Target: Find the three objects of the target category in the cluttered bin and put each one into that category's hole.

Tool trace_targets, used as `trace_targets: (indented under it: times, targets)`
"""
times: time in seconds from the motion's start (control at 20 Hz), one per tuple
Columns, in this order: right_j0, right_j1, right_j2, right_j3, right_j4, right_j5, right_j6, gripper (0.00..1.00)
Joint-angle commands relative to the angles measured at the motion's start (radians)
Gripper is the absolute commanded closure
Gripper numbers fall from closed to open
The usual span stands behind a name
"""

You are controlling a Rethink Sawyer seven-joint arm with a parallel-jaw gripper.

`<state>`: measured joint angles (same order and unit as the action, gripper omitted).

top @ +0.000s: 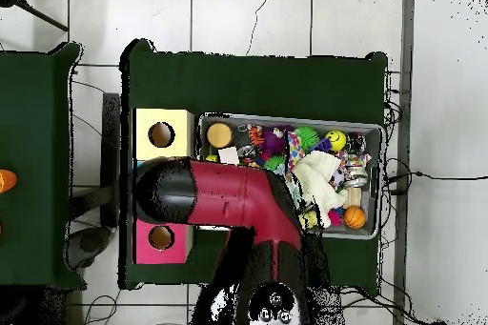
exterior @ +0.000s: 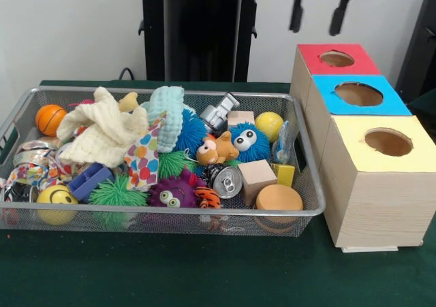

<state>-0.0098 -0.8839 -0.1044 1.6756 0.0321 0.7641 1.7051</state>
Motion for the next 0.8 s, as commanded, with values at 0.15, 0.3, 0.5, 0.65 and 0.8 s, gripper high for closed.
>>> trace_targets:
  times: [0.15,0.3,0.5,0.65,0.8]
  targets:
    - [-0.177,-0.011,0.124,0.076,-0.213,-0.042,-0.285,0.00]
    - [-0.194,-0.001,0.168,0.083,-0.231,-0.050,-0.231,0.00]
    - [-0.182,0.016,0.207,0.126,-0.216,-0.085,-0.126,0.00]
    - [-0.187,0.017,0.223,0.133,-0.218,-0.093,-0.105,0.00]
    - [-0.202,0.015,0.240,0.139,-0.220,-0.110,-0.105,0.00]
